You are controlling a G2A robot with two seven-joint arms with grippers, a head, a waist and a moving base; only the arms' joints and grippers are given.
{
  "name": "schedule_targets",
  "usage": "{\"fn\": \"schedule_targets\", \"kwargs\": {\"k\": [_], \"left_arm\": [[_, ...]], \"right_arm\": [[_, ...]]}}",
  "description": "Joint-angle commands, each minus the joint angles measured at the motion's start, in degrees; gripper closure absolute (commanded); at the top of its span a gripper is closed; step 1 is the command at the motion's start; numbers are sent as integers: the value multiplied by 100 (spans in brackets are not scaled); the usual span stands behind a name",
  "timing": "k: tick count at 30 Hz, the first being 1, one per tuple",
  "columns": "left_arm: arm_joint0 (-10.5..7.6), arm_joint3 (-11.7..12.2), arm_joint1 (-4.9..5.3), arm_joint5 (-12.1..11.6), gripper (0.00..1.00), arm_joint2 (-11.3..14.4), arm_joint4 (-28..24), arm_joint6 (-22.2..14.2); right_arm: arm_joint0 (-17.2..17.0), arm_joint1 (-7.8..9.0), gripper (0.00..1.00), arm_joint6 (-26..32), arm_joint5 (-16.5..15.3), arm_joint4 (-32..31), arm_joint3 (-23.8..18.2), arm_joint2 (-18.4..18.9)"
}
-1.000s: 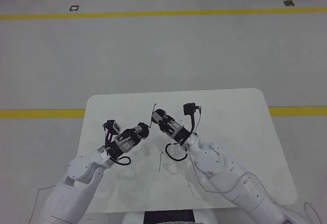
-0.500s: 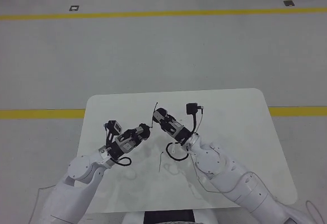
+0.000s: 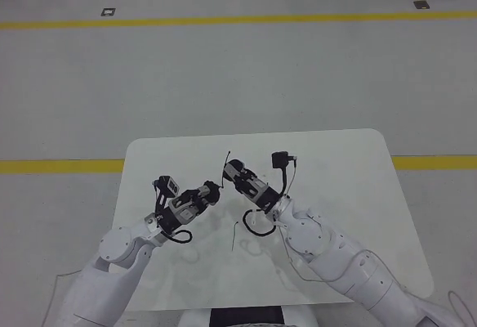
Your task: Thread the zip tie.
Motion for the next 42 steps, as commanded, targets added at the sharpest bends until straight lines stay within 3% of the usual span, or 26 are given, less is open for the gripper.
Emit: {"fn": "schedule_targets", "kwargs": {"k": [1,18,31,42], "left_arm": [[15,-15,3,-50,100,3,79,54],[151,-128,11,-682,100,145,1191,744],[174,-140,21,-812,100,159,1306,865],[163,-127,31,-774,100,186,1373,905]], "right_arm": [[15,9,100,0,0,41,24,-26],[84,-20,100,4,0,306,191,-135],[86,-71,100,144,0,206,237,-150],[35,-89,100,94,0,212,230,-65]]}}
